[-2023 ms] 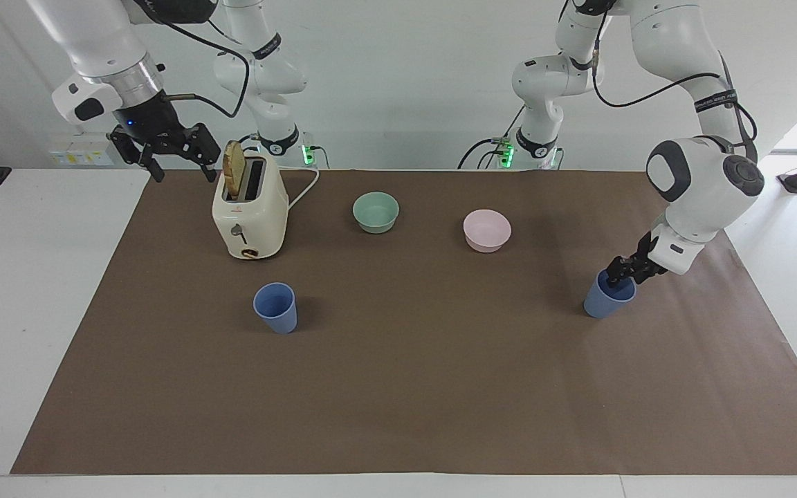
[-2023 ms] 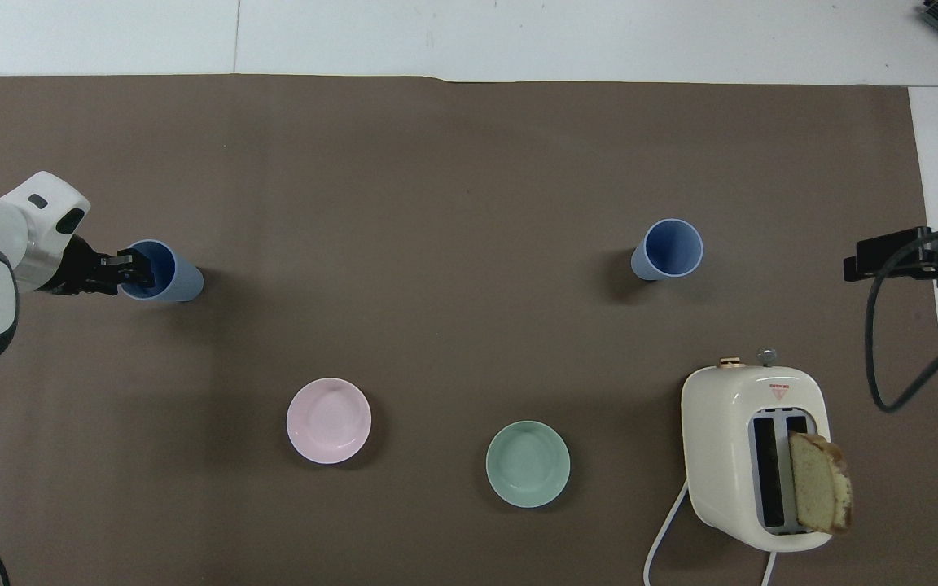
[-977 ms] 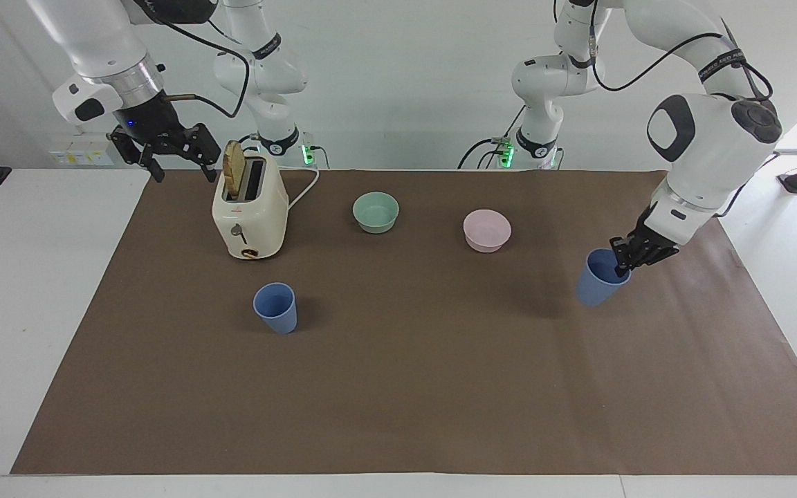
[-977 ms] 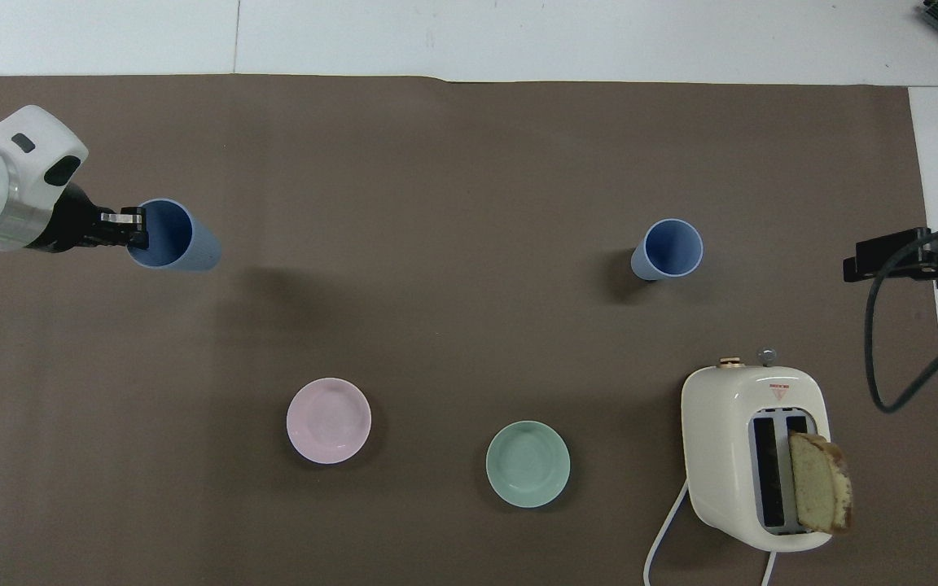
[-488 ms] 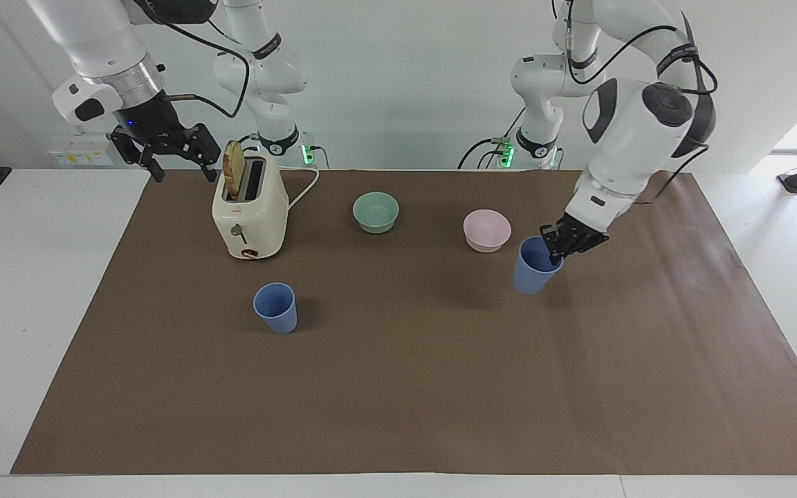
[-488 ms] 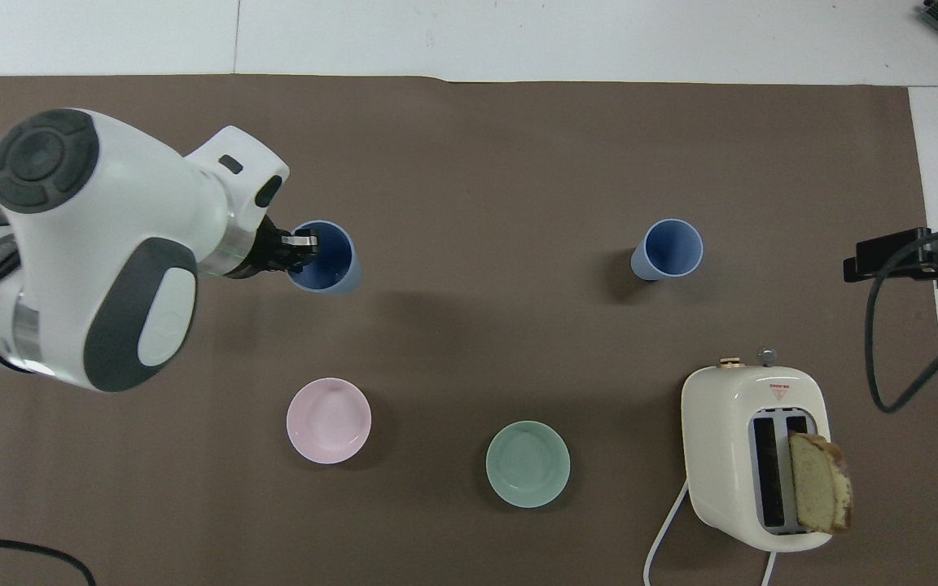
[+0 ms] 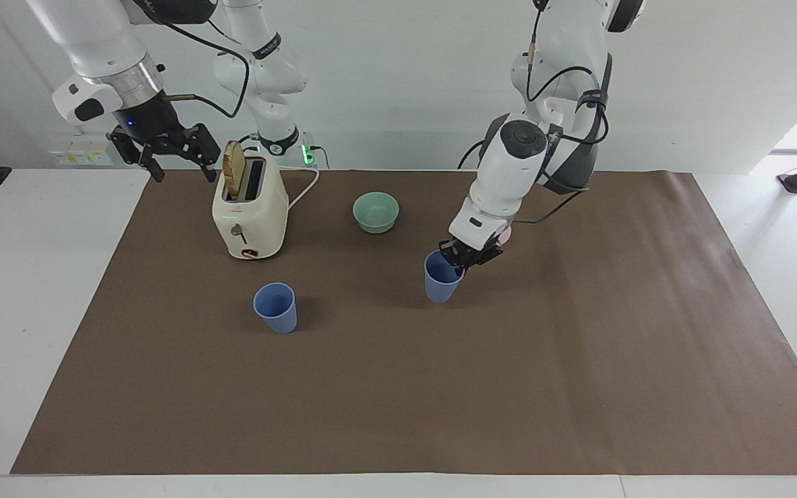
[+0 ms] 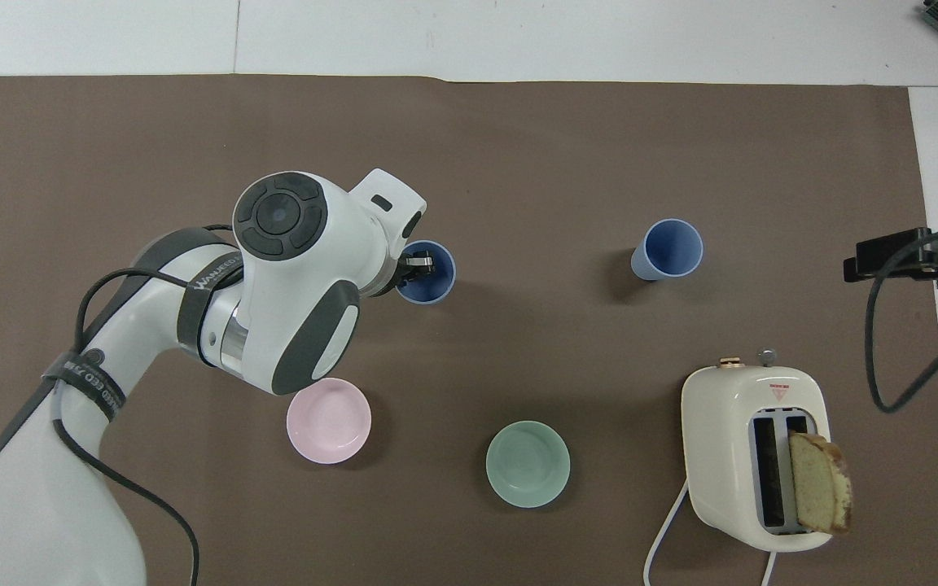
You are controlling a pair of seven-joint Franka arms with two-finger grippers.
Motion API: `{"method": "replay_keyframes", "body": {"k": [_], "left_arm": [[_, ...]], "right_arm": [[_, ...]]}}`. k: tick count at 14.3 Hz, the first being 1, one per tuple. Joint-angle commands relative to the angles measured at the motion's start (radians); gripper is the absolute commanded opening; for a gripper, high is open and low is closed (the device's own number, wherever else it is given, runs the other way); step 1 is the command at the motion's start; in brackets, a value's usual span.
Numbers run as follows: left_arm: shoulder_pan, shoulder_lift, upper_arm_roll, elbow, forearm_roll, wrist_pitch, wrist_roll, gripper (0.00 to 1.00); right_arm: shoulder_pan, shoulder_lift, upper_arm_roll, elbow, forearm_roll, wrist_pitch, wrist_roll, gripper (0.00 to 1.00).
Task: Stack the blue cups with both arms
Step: 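Carry the blue cup with the left gripper toward the table center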
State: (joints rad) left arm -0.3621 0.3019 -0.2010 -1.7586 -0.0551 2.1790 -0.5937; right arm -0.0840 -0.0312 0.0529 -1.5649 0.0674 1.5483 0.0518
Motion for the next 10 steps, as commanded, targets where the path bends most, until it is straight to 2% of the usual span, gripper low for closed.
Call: {"method": "replay_keyframes", "body": {"k": [1,10], "left_arm": [[-0.017,0.034,0.015,0.016,0.046,0.035,-0.026,0.0],[-0.029,0.081,0.015,0.017,0.06,0.076,-0.029,0.0]], "right_arm": [[-0.011,-0.026,0.005,-0.026,-0.014,-0.004,-0.027,1.0],[-0.011,-0.026,0.005,-0.026,-0.014,-0.004,-0.027,1.0]]}}
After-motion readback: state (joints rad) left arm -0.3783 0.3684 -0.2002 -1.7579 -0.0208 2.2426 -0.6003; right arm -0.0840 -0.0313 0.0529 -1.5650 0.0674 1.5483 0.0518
